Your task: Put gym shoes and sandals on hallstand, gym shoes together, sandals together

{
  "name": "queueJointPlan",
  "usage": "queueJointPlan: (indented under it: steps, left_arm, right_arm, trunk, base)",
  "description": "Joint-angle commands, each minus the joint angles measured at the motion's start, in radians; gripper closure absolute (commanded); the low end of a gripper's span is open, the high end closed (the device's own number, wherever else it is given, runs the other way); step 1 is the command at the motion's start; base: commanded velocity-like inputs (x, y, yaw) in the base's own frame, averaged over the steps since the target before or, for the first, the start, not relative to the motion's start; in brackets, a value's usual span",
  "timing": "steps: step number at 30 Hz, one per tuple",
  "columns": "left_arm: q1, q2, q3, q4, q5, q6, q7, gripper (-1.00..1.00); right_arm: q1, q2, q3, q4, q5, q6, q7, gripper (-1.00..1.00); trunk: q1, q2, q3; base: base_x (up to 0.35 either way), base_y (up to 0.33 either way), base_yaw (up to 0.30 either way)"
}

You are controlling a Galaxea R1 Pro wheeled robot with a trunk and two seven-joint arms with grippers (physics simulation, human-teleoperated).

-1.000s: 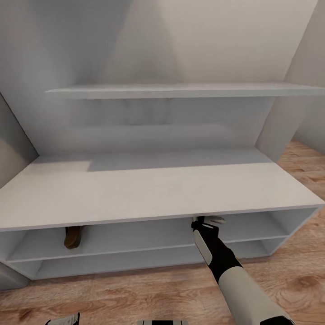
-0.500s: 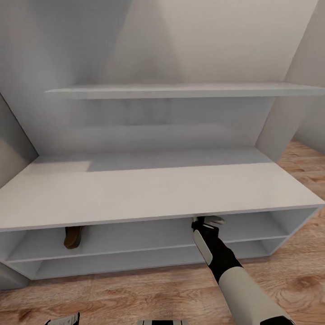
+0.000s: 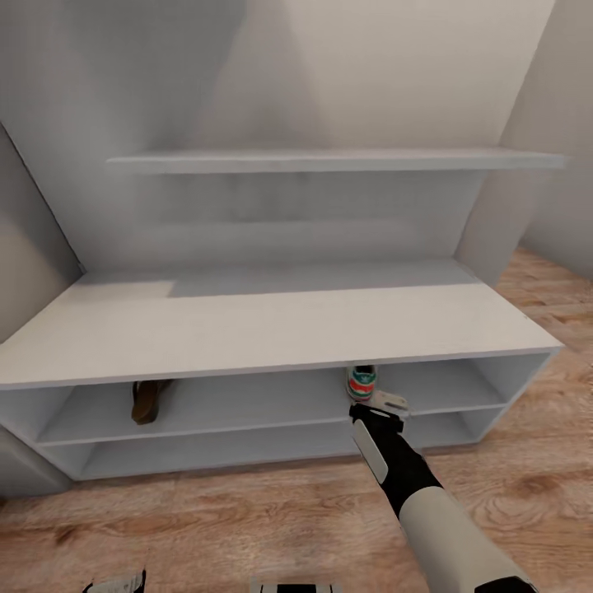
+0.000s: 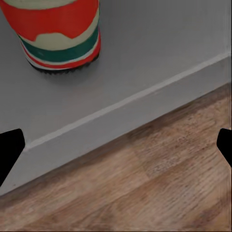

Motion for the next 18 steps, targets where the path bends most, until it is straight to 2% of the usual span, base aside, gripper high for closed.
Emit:
queueJointPlan:
  steps: [1, 14, 17, 18]
  left_arm:
    - [0.0, 0.0, 0.003, 0.001, -0.002, -0.003, -0.001, -1.0]
    - [0.0, 0.0, 0.004, 0.001, -0.001, -0.003, -0.001, -1.0]
    - [0.0, 0.0, 0.004, 0.001, -0.001, -0.003, -0.001, -1.0]
    - [0.0, 0.0, 0.004, 0.001, -0.001, -0.003, -0.001, -1.0]
  right_arm:
    - [0.0, -0.001, 0.004, -0.001, -0.007, 0.004, -0.008, -1.0]
    - [0.0, -0.002, 0.003, 0.009, -0.006, 0.001, -0.005, -1.0]
    - [0.001, -0.004, 0.002, 0.039, -0.006, 0.0, -0.004, -1.0]
    - [0.001, -0.005, 0.002, 0.082, -0.007, -0.003, -0.002, -1.0]
  trunk:
    - [-0.001, 0.0, -0.001]
    - [-0.001, 0.0, -0.001]
    - [-0.001, 0.0, -0.001]
    - [-0.001, 0.0, -0.001]
  base:
    - [-0.336, -0.092, 0.0]
    - [-0.324, -0.144, 0.0]
    - [-0.315, -0.168, 0.0]
    - [-0.314, -0.168, 0.0]
